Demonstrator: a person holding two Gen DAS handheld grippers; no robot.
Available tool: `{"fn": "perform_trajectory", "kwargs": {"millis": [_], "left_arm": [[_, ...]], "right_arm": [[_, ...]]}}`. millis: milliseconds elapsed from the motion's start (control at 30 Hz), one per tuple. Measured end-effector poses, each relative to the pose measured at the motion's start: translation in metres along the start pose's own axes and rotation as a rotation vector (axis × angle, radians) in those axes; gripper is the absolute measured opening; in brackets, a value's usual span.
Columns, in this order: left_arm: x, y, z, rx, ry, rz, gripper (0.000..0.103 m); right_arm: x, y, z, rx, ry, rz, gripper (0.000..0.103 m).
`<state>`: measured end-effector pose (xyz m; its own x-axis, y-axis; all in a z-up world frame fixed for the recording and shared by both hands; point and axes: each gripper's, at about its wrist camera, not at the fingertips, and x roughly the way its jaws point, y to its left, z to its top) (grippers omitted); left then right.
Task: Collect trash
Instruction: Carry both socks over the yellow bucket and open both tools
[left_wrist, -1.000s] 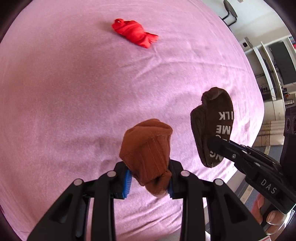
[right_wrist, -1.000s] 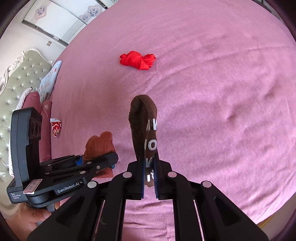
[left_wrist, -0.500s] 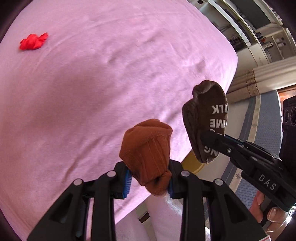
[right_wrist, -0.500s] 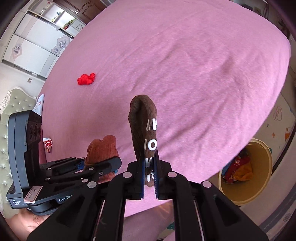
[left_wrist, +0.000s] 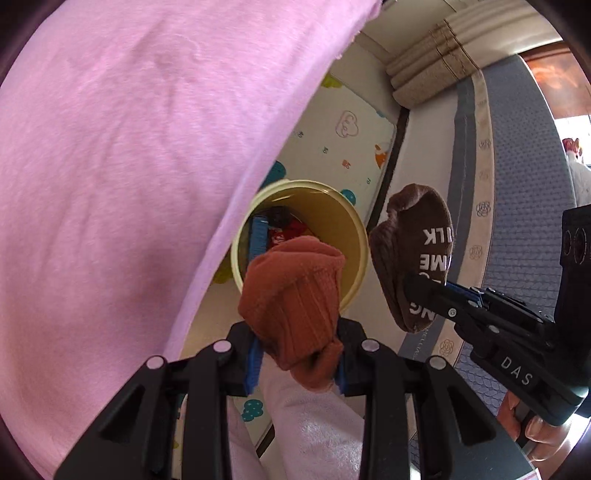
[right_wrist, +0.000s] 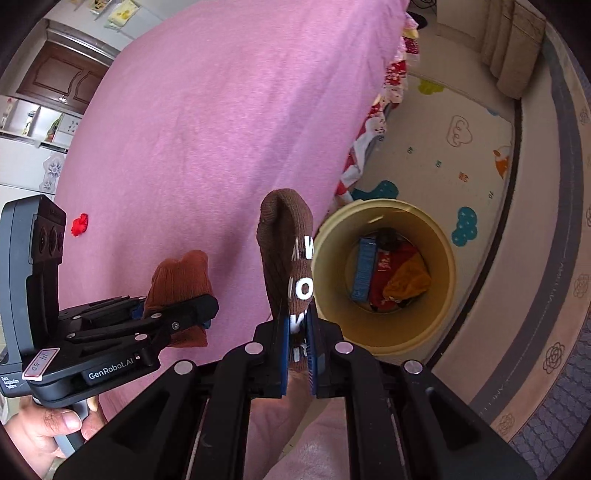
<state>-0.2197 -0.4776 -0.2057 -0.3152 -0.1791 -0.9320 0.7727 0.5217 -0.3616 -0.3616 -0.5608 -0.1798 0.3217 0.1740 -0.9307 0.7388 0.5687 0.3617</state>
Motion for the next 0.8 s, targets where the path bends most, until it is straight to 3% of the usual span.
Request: {"fn": "perform_trajectory", "kwargs": {"millis": [300,400,467,533,800], "left_arm": [[0.067,-0.060,0.017,0.104,0.109,-0.001,0.033],[0.083,-0.068,0.021,0.116,0.145,-0.002,0.044],[0.090,-0.070,0.023,0.119,0.155,0.006,0.060],[0.096,-0.068,0.024,0.109,0.159,0.013,0.067],[0.107,-0.054,0.024,0.070,0.188,0.021,0.067]], "right_arm": [[0.012,-0.074,-0.013,0.109,0.015,-0.006,0.009],[0.014,-0.089,-0.014,0.153,0.016,-0.005,0.014],[0.017,-0.099,-0.014,0.183,0.021,0.016,0.030],[0.019,-0.107,-0.016,0.200,0.019,0.015,0.034],[0.024,-0.113,-0.017,0.206,0.037,0.001,0.034]]}}
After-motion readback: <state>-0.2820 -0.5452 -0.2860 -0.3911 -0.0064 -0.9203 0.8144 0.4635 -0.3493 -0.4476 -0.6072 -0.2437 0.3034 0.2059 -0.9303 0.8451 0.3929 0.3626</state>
